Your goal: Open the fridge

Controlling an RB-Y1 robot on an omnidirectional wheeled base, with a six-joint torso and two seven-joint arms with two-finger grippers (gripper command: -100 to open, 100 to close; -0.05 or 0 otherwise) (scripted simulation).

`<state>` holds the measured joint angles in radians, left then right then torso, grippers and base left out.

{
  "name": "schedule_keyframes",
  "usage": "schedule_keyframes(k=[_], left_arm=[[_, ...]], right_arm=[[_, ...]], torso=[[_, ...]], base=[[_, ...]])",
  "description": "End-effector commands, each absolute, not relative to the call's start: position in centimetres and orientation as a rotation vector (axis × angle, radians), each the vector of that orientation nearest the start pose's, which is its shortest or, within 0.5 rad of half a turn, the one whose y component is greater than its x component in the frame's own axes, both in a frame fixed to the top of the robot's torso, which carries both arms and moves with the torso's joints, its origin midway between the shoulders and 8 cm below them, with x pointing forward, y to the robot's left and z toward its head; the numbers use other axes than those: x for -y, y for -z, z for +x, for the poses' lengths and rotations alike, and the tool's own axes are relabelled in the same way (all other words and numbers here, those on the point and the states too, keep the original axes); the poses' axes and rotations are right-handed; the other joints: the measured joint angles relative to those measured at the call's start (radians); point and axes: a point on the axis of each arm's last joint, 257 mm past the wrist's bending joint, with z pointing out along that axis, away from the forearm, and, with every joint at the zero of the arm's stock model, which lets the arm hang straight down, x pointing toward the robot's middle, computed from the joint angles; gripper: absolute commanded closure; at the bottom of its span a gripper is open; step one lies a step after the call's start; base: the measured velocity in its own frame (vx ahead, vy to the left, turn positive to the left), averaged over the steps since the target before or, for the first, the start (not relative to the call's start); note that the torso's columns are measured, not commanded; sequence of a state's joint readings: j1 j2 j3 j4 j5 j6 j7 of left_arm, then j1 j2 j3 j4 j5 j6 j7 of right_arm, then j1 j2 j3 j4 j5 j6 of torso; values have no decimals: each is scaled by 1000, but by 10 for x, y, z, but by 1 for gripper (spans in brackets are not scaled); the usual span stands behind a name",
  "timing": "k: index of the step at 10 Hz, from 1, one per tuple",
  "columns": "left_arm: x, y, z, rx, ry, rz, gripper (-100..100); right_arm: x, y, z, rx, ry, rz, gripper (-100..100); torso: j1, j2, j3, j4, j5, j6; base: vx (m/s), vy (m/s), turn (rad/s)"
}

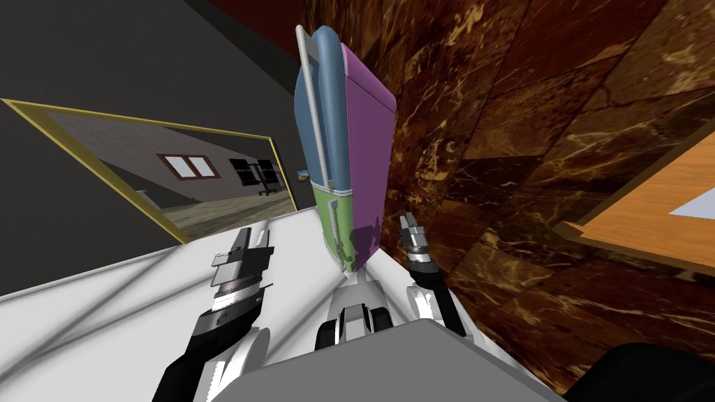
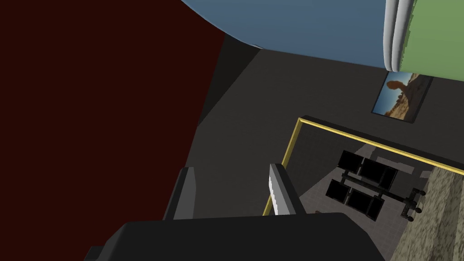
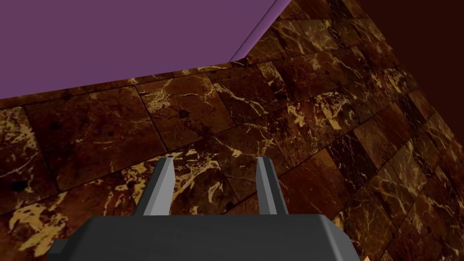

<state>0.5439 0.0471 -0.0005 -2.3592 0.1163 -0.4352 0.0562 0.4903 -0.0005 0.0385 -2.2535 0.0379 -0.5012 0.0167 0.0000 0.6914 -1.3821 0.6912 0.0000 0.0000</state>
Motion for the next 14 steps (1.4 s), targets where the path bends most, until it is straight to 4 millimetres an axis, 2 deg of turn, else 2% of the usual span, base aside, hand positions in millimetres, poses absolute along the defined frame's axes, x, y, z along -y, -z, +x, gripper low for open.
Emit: schedule_keyframes(k=[1, 7, 14], left_arm=[[-289, -33, 335, -584, 1414, -739, 0], [-289, -33, 335, -584, 1414, -739, 0], [-289, -33, 335, -584, 1414, -739, 0]], right_arm=[[261, -13, 353, -714, -1263, 596, -100], [270, -9, 352, -920, -1023, 390, -100], [277, -13, 352, -1061, -779, 166, -100]], torso=[[1, 33, -69, 33, 0, 0], [1, 46, -95, 47, 0, 0], [2, 45, -95, 46, 0, 0]], base=[[32, 26, -39], [62, 72, -77], [54, 76, -79]])
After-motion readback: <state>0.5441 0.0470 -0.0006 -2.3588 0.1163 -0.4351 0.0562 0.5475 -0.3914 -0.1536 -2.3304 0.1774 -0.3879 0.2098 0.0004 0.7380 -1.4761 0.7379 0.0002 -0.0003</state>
